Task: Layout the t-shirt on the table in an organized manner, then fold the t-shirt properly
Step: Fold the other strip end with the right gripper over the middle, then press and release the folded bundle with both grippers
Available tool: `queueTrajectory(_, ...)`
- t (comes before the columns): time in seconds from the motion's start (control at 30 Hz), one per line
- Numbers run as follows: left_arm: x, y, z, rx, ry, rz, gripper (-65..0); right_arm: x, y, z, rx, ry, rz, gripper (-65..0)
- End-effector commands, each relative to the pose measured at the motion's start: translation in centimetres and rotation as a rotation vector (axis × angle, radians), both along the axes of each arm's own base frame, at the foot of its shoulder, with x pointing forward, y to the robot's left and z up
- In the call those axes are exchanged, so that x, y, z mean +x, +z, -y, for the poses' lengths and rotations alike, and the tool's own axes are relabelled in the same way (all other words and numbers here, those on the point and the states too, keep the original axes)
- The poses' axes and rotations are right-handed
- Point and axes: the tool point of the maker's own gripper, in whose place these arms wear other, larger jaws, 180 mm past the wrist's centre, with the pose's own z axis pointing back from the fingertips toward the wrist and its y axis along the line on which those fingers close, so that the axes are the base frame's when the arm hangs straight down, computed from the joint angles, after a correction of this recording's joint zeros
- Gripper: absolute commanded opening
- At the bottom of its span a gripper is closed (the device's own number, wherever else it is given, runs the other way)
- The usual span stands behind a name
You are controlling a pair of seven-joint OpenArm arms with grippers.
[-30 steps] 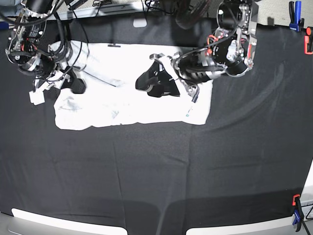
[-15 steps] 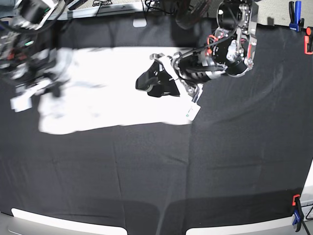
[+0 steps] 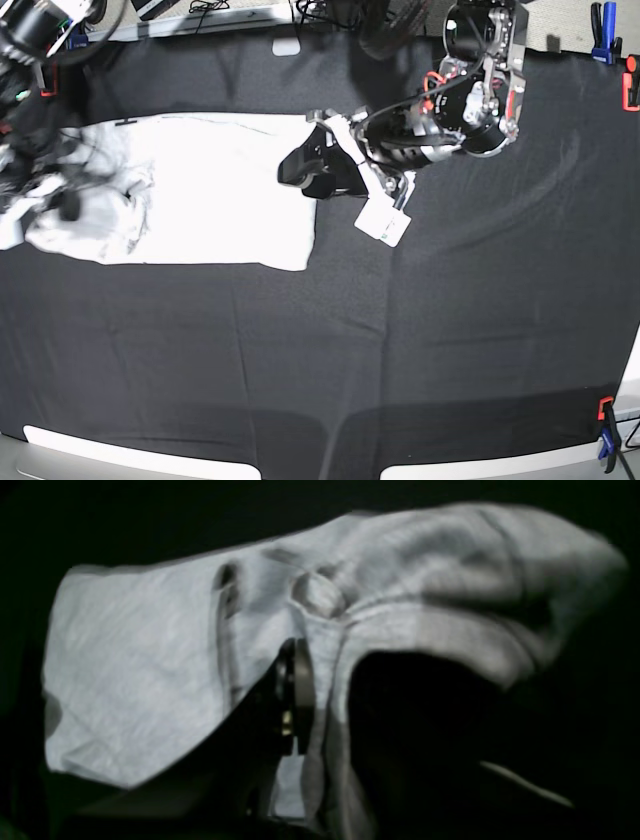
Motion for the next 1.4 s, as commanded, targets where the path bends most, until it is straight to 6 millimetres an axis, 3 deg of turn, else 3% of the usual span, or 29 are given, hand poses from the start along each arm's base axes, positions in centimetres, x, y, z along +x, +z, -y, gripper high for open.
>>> queueTrajectory(0.0, 0.4, 1.6, 0.4, -0.045, 0.002, 0.041, -41.3, 1.0, 2.0, -1.5, -0.007, 0.050, 0.078, -65.0)
queueTrajectory(0.17, 0.4, 1.5, 0.4, -0.044, 0.001, 0.040, -41.3, 0.7, 3.7, -10.3, -0.001, 0.245, 0.149, -65.0)
queueTrajectory(0.3, 0.4, 1.5, 0.4, -0.044, 0.001, 0.040, -41.3, 0.9, 5.9, -15.5, 0.027, 0.333, 0.206, -65.0)
queueTrajectory(0.67, 0.4, 1.5, 0.3, -0.044, 0.001, 0.040, -41.3, -0.3, 3.1, -23.6, -0.004, 0.486, 0.105, -65.0)
queueTrajectory(0.73, 0.2, 1.3, 0.4, -0.033, -0.008, 0.033, -41.3, -0.4, 3.1, -24.6, 0.000, 0.495, 0.110, -65.0)
queueTrajectory(0.83, -0.8, -0.8, -0.3, 0.082, -0.061, -0.006, -41.3, 0.0, 3.4, -25.6, 0.016, 0.478, 0.137, -44.3)
queueTrajectory(0.9, -1.1, -2.6, -1.7, 0.192, -0.073, -0.014, -41.3, 0.3, 4.0, -26.4, 0.049, 0.465, 0.169, -35.8)
queueTrajectory(1.17, 0.3, -5.7, -8.5, 0.495, 0.024, -0.003, -41.3, 0.8, 5.8, -28.8, 0.143, 0.460, 0.246, -34.6)
queueTrajectory(1.37, 1.6, -5.8, -12.6, 0.646, 0.122, 0.032, -41.3, 2.5, 7.5, -27.2, 0.016, 0.453, 0.305, -34.7)
